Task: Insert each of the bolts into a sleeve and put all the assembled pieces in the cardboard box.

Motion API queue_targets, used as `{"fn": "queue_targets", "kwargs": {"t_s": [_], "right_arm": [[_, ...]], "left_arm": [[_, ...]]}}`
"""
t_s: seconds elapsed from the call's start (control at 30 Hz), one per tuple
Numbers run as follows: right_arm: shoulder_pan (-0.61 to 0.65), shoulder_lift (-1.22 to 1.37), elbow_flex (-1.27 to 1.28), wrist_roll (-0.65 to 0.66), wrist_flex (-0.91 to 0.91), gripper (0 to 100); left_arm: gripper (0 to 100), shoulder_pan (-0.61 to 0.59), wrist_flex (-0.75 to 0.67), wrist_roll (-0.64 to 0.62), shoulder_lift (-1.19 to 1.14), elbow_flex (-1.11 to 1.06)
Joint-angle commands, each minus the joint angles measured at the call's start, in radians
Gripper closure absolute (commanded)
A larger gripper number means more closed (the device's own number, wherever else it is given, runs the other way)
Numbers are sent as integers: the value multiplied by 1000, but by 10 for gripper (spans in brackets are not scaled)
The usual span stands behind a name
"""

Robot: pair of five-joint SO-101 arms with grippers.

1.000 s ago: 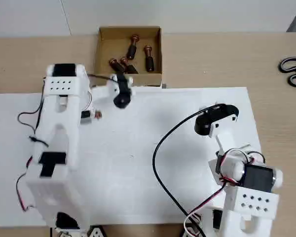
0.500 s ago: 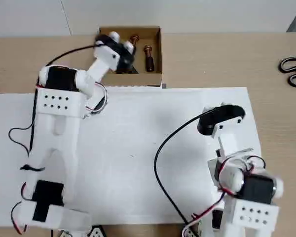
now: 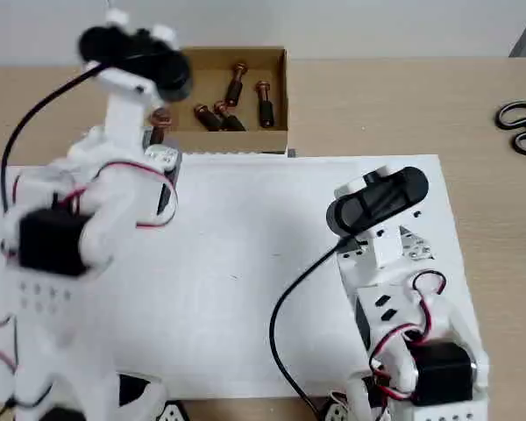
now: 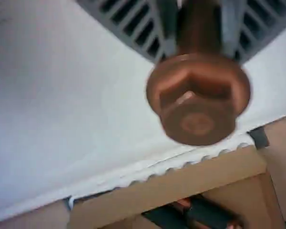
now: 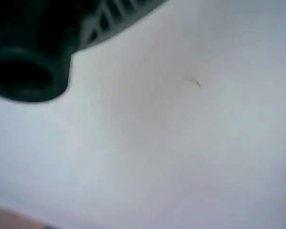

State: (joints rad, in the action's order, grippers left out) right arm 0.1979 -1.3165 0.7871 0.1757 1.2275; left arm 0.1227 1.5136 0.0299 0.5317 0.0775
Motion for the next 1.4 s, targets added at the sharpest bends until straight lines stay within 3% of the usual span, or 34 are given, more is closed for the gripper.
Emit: {"fn": "queue_targets", "kwargs": {"t_s": [0.0,0.2,0.33,0.5,0.8,0.9,1.1,1.37], "right_arm": [[97,-27,14,-71,-79,995],[272,-41,112,-199,-206,995],[355,-41,175,-213,-268,995],[424,-41,219,-267,-337,995],[561,-122,356,-325,-390,995],[618,-174,399,-394,-390,995],[657,-232,473,-397,-389,995],[657,-239,473,-233,-389,996]], "left_arm": [[994,3,-92,-140,164,-116],[994,3,-341,-299,420,-440],[994,5,-511,-414,623,-670],[994,6,-638,-463,853,-931],[994,84,-649,-669,1106,-1125],[994,81,-647,-687,1146,-1150],[994,94,-646,-689,1201,-1162],[994,249,-534,-689,1204,-1164]]}}
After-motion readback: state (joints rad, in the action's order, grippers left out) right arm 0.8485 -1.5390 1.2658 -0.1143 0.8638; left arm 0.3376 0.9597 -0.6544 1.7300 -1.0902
